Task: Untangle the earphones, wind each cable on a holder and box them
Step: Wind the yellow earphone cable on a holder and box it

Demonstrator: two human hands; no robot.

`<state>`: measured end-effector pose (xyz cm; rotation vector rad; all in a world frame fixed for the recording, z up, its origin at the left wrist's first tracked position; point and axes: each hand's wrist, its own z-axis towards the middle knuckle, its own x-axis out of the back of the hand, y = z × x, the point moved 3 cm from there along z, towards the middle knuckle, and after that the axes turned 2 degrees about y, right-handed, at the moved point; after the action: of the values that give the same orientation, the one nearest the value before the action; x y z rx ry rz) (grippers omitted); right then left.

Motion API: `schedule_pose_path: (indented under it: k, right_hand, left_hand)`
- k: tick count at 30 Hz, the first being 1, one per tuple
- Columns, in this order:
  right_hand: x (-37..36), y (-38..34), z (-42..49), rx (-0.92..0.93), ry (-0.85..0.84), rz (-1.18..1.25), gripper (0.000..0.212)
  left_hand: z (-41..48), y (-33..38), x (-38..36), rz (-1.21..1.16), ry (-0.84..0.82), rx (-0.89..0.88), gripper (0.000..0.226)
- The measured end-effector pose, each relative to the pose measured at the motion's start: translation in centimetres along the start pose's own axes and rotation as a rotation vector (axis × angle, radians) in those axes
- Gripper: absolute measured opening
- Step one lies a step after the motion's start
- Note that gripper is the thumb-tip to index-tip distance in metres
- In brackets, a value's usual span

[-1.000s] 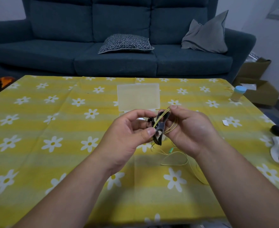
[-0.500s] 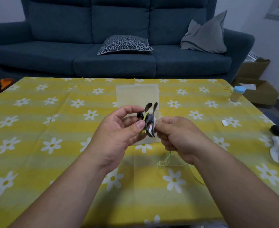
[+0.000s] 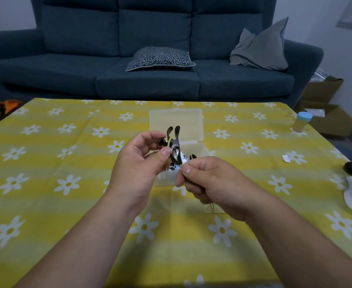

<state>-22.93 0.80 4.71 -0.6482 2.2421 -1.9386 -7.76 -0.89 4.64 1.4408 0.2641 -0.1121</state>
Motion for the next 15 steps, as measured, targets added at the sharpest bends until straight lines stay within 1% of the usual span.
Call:
schedule_pose_path:
  k: [6,11,15]
  right_hand:
    - [0.0,-0.5,-0.5,0.017,-0.060,-0.082,0.034]
    - [1.3,-1.4,-0.8,0.018,-0.041,-0.051,0.035]
    - [1.5,-1.6,-0.9,0.042,-0.062,-0.063,0.028]
  left_hand:
    - [0.2,0.2,0.3,0.015,0.011,-0.012,0.025]
    - [0.2,0.5,0.3,0.006,-0.050,0.009,0.027]
    - [0.2,0.7,0.3,-0.029,-0.092,0.035,0.024]
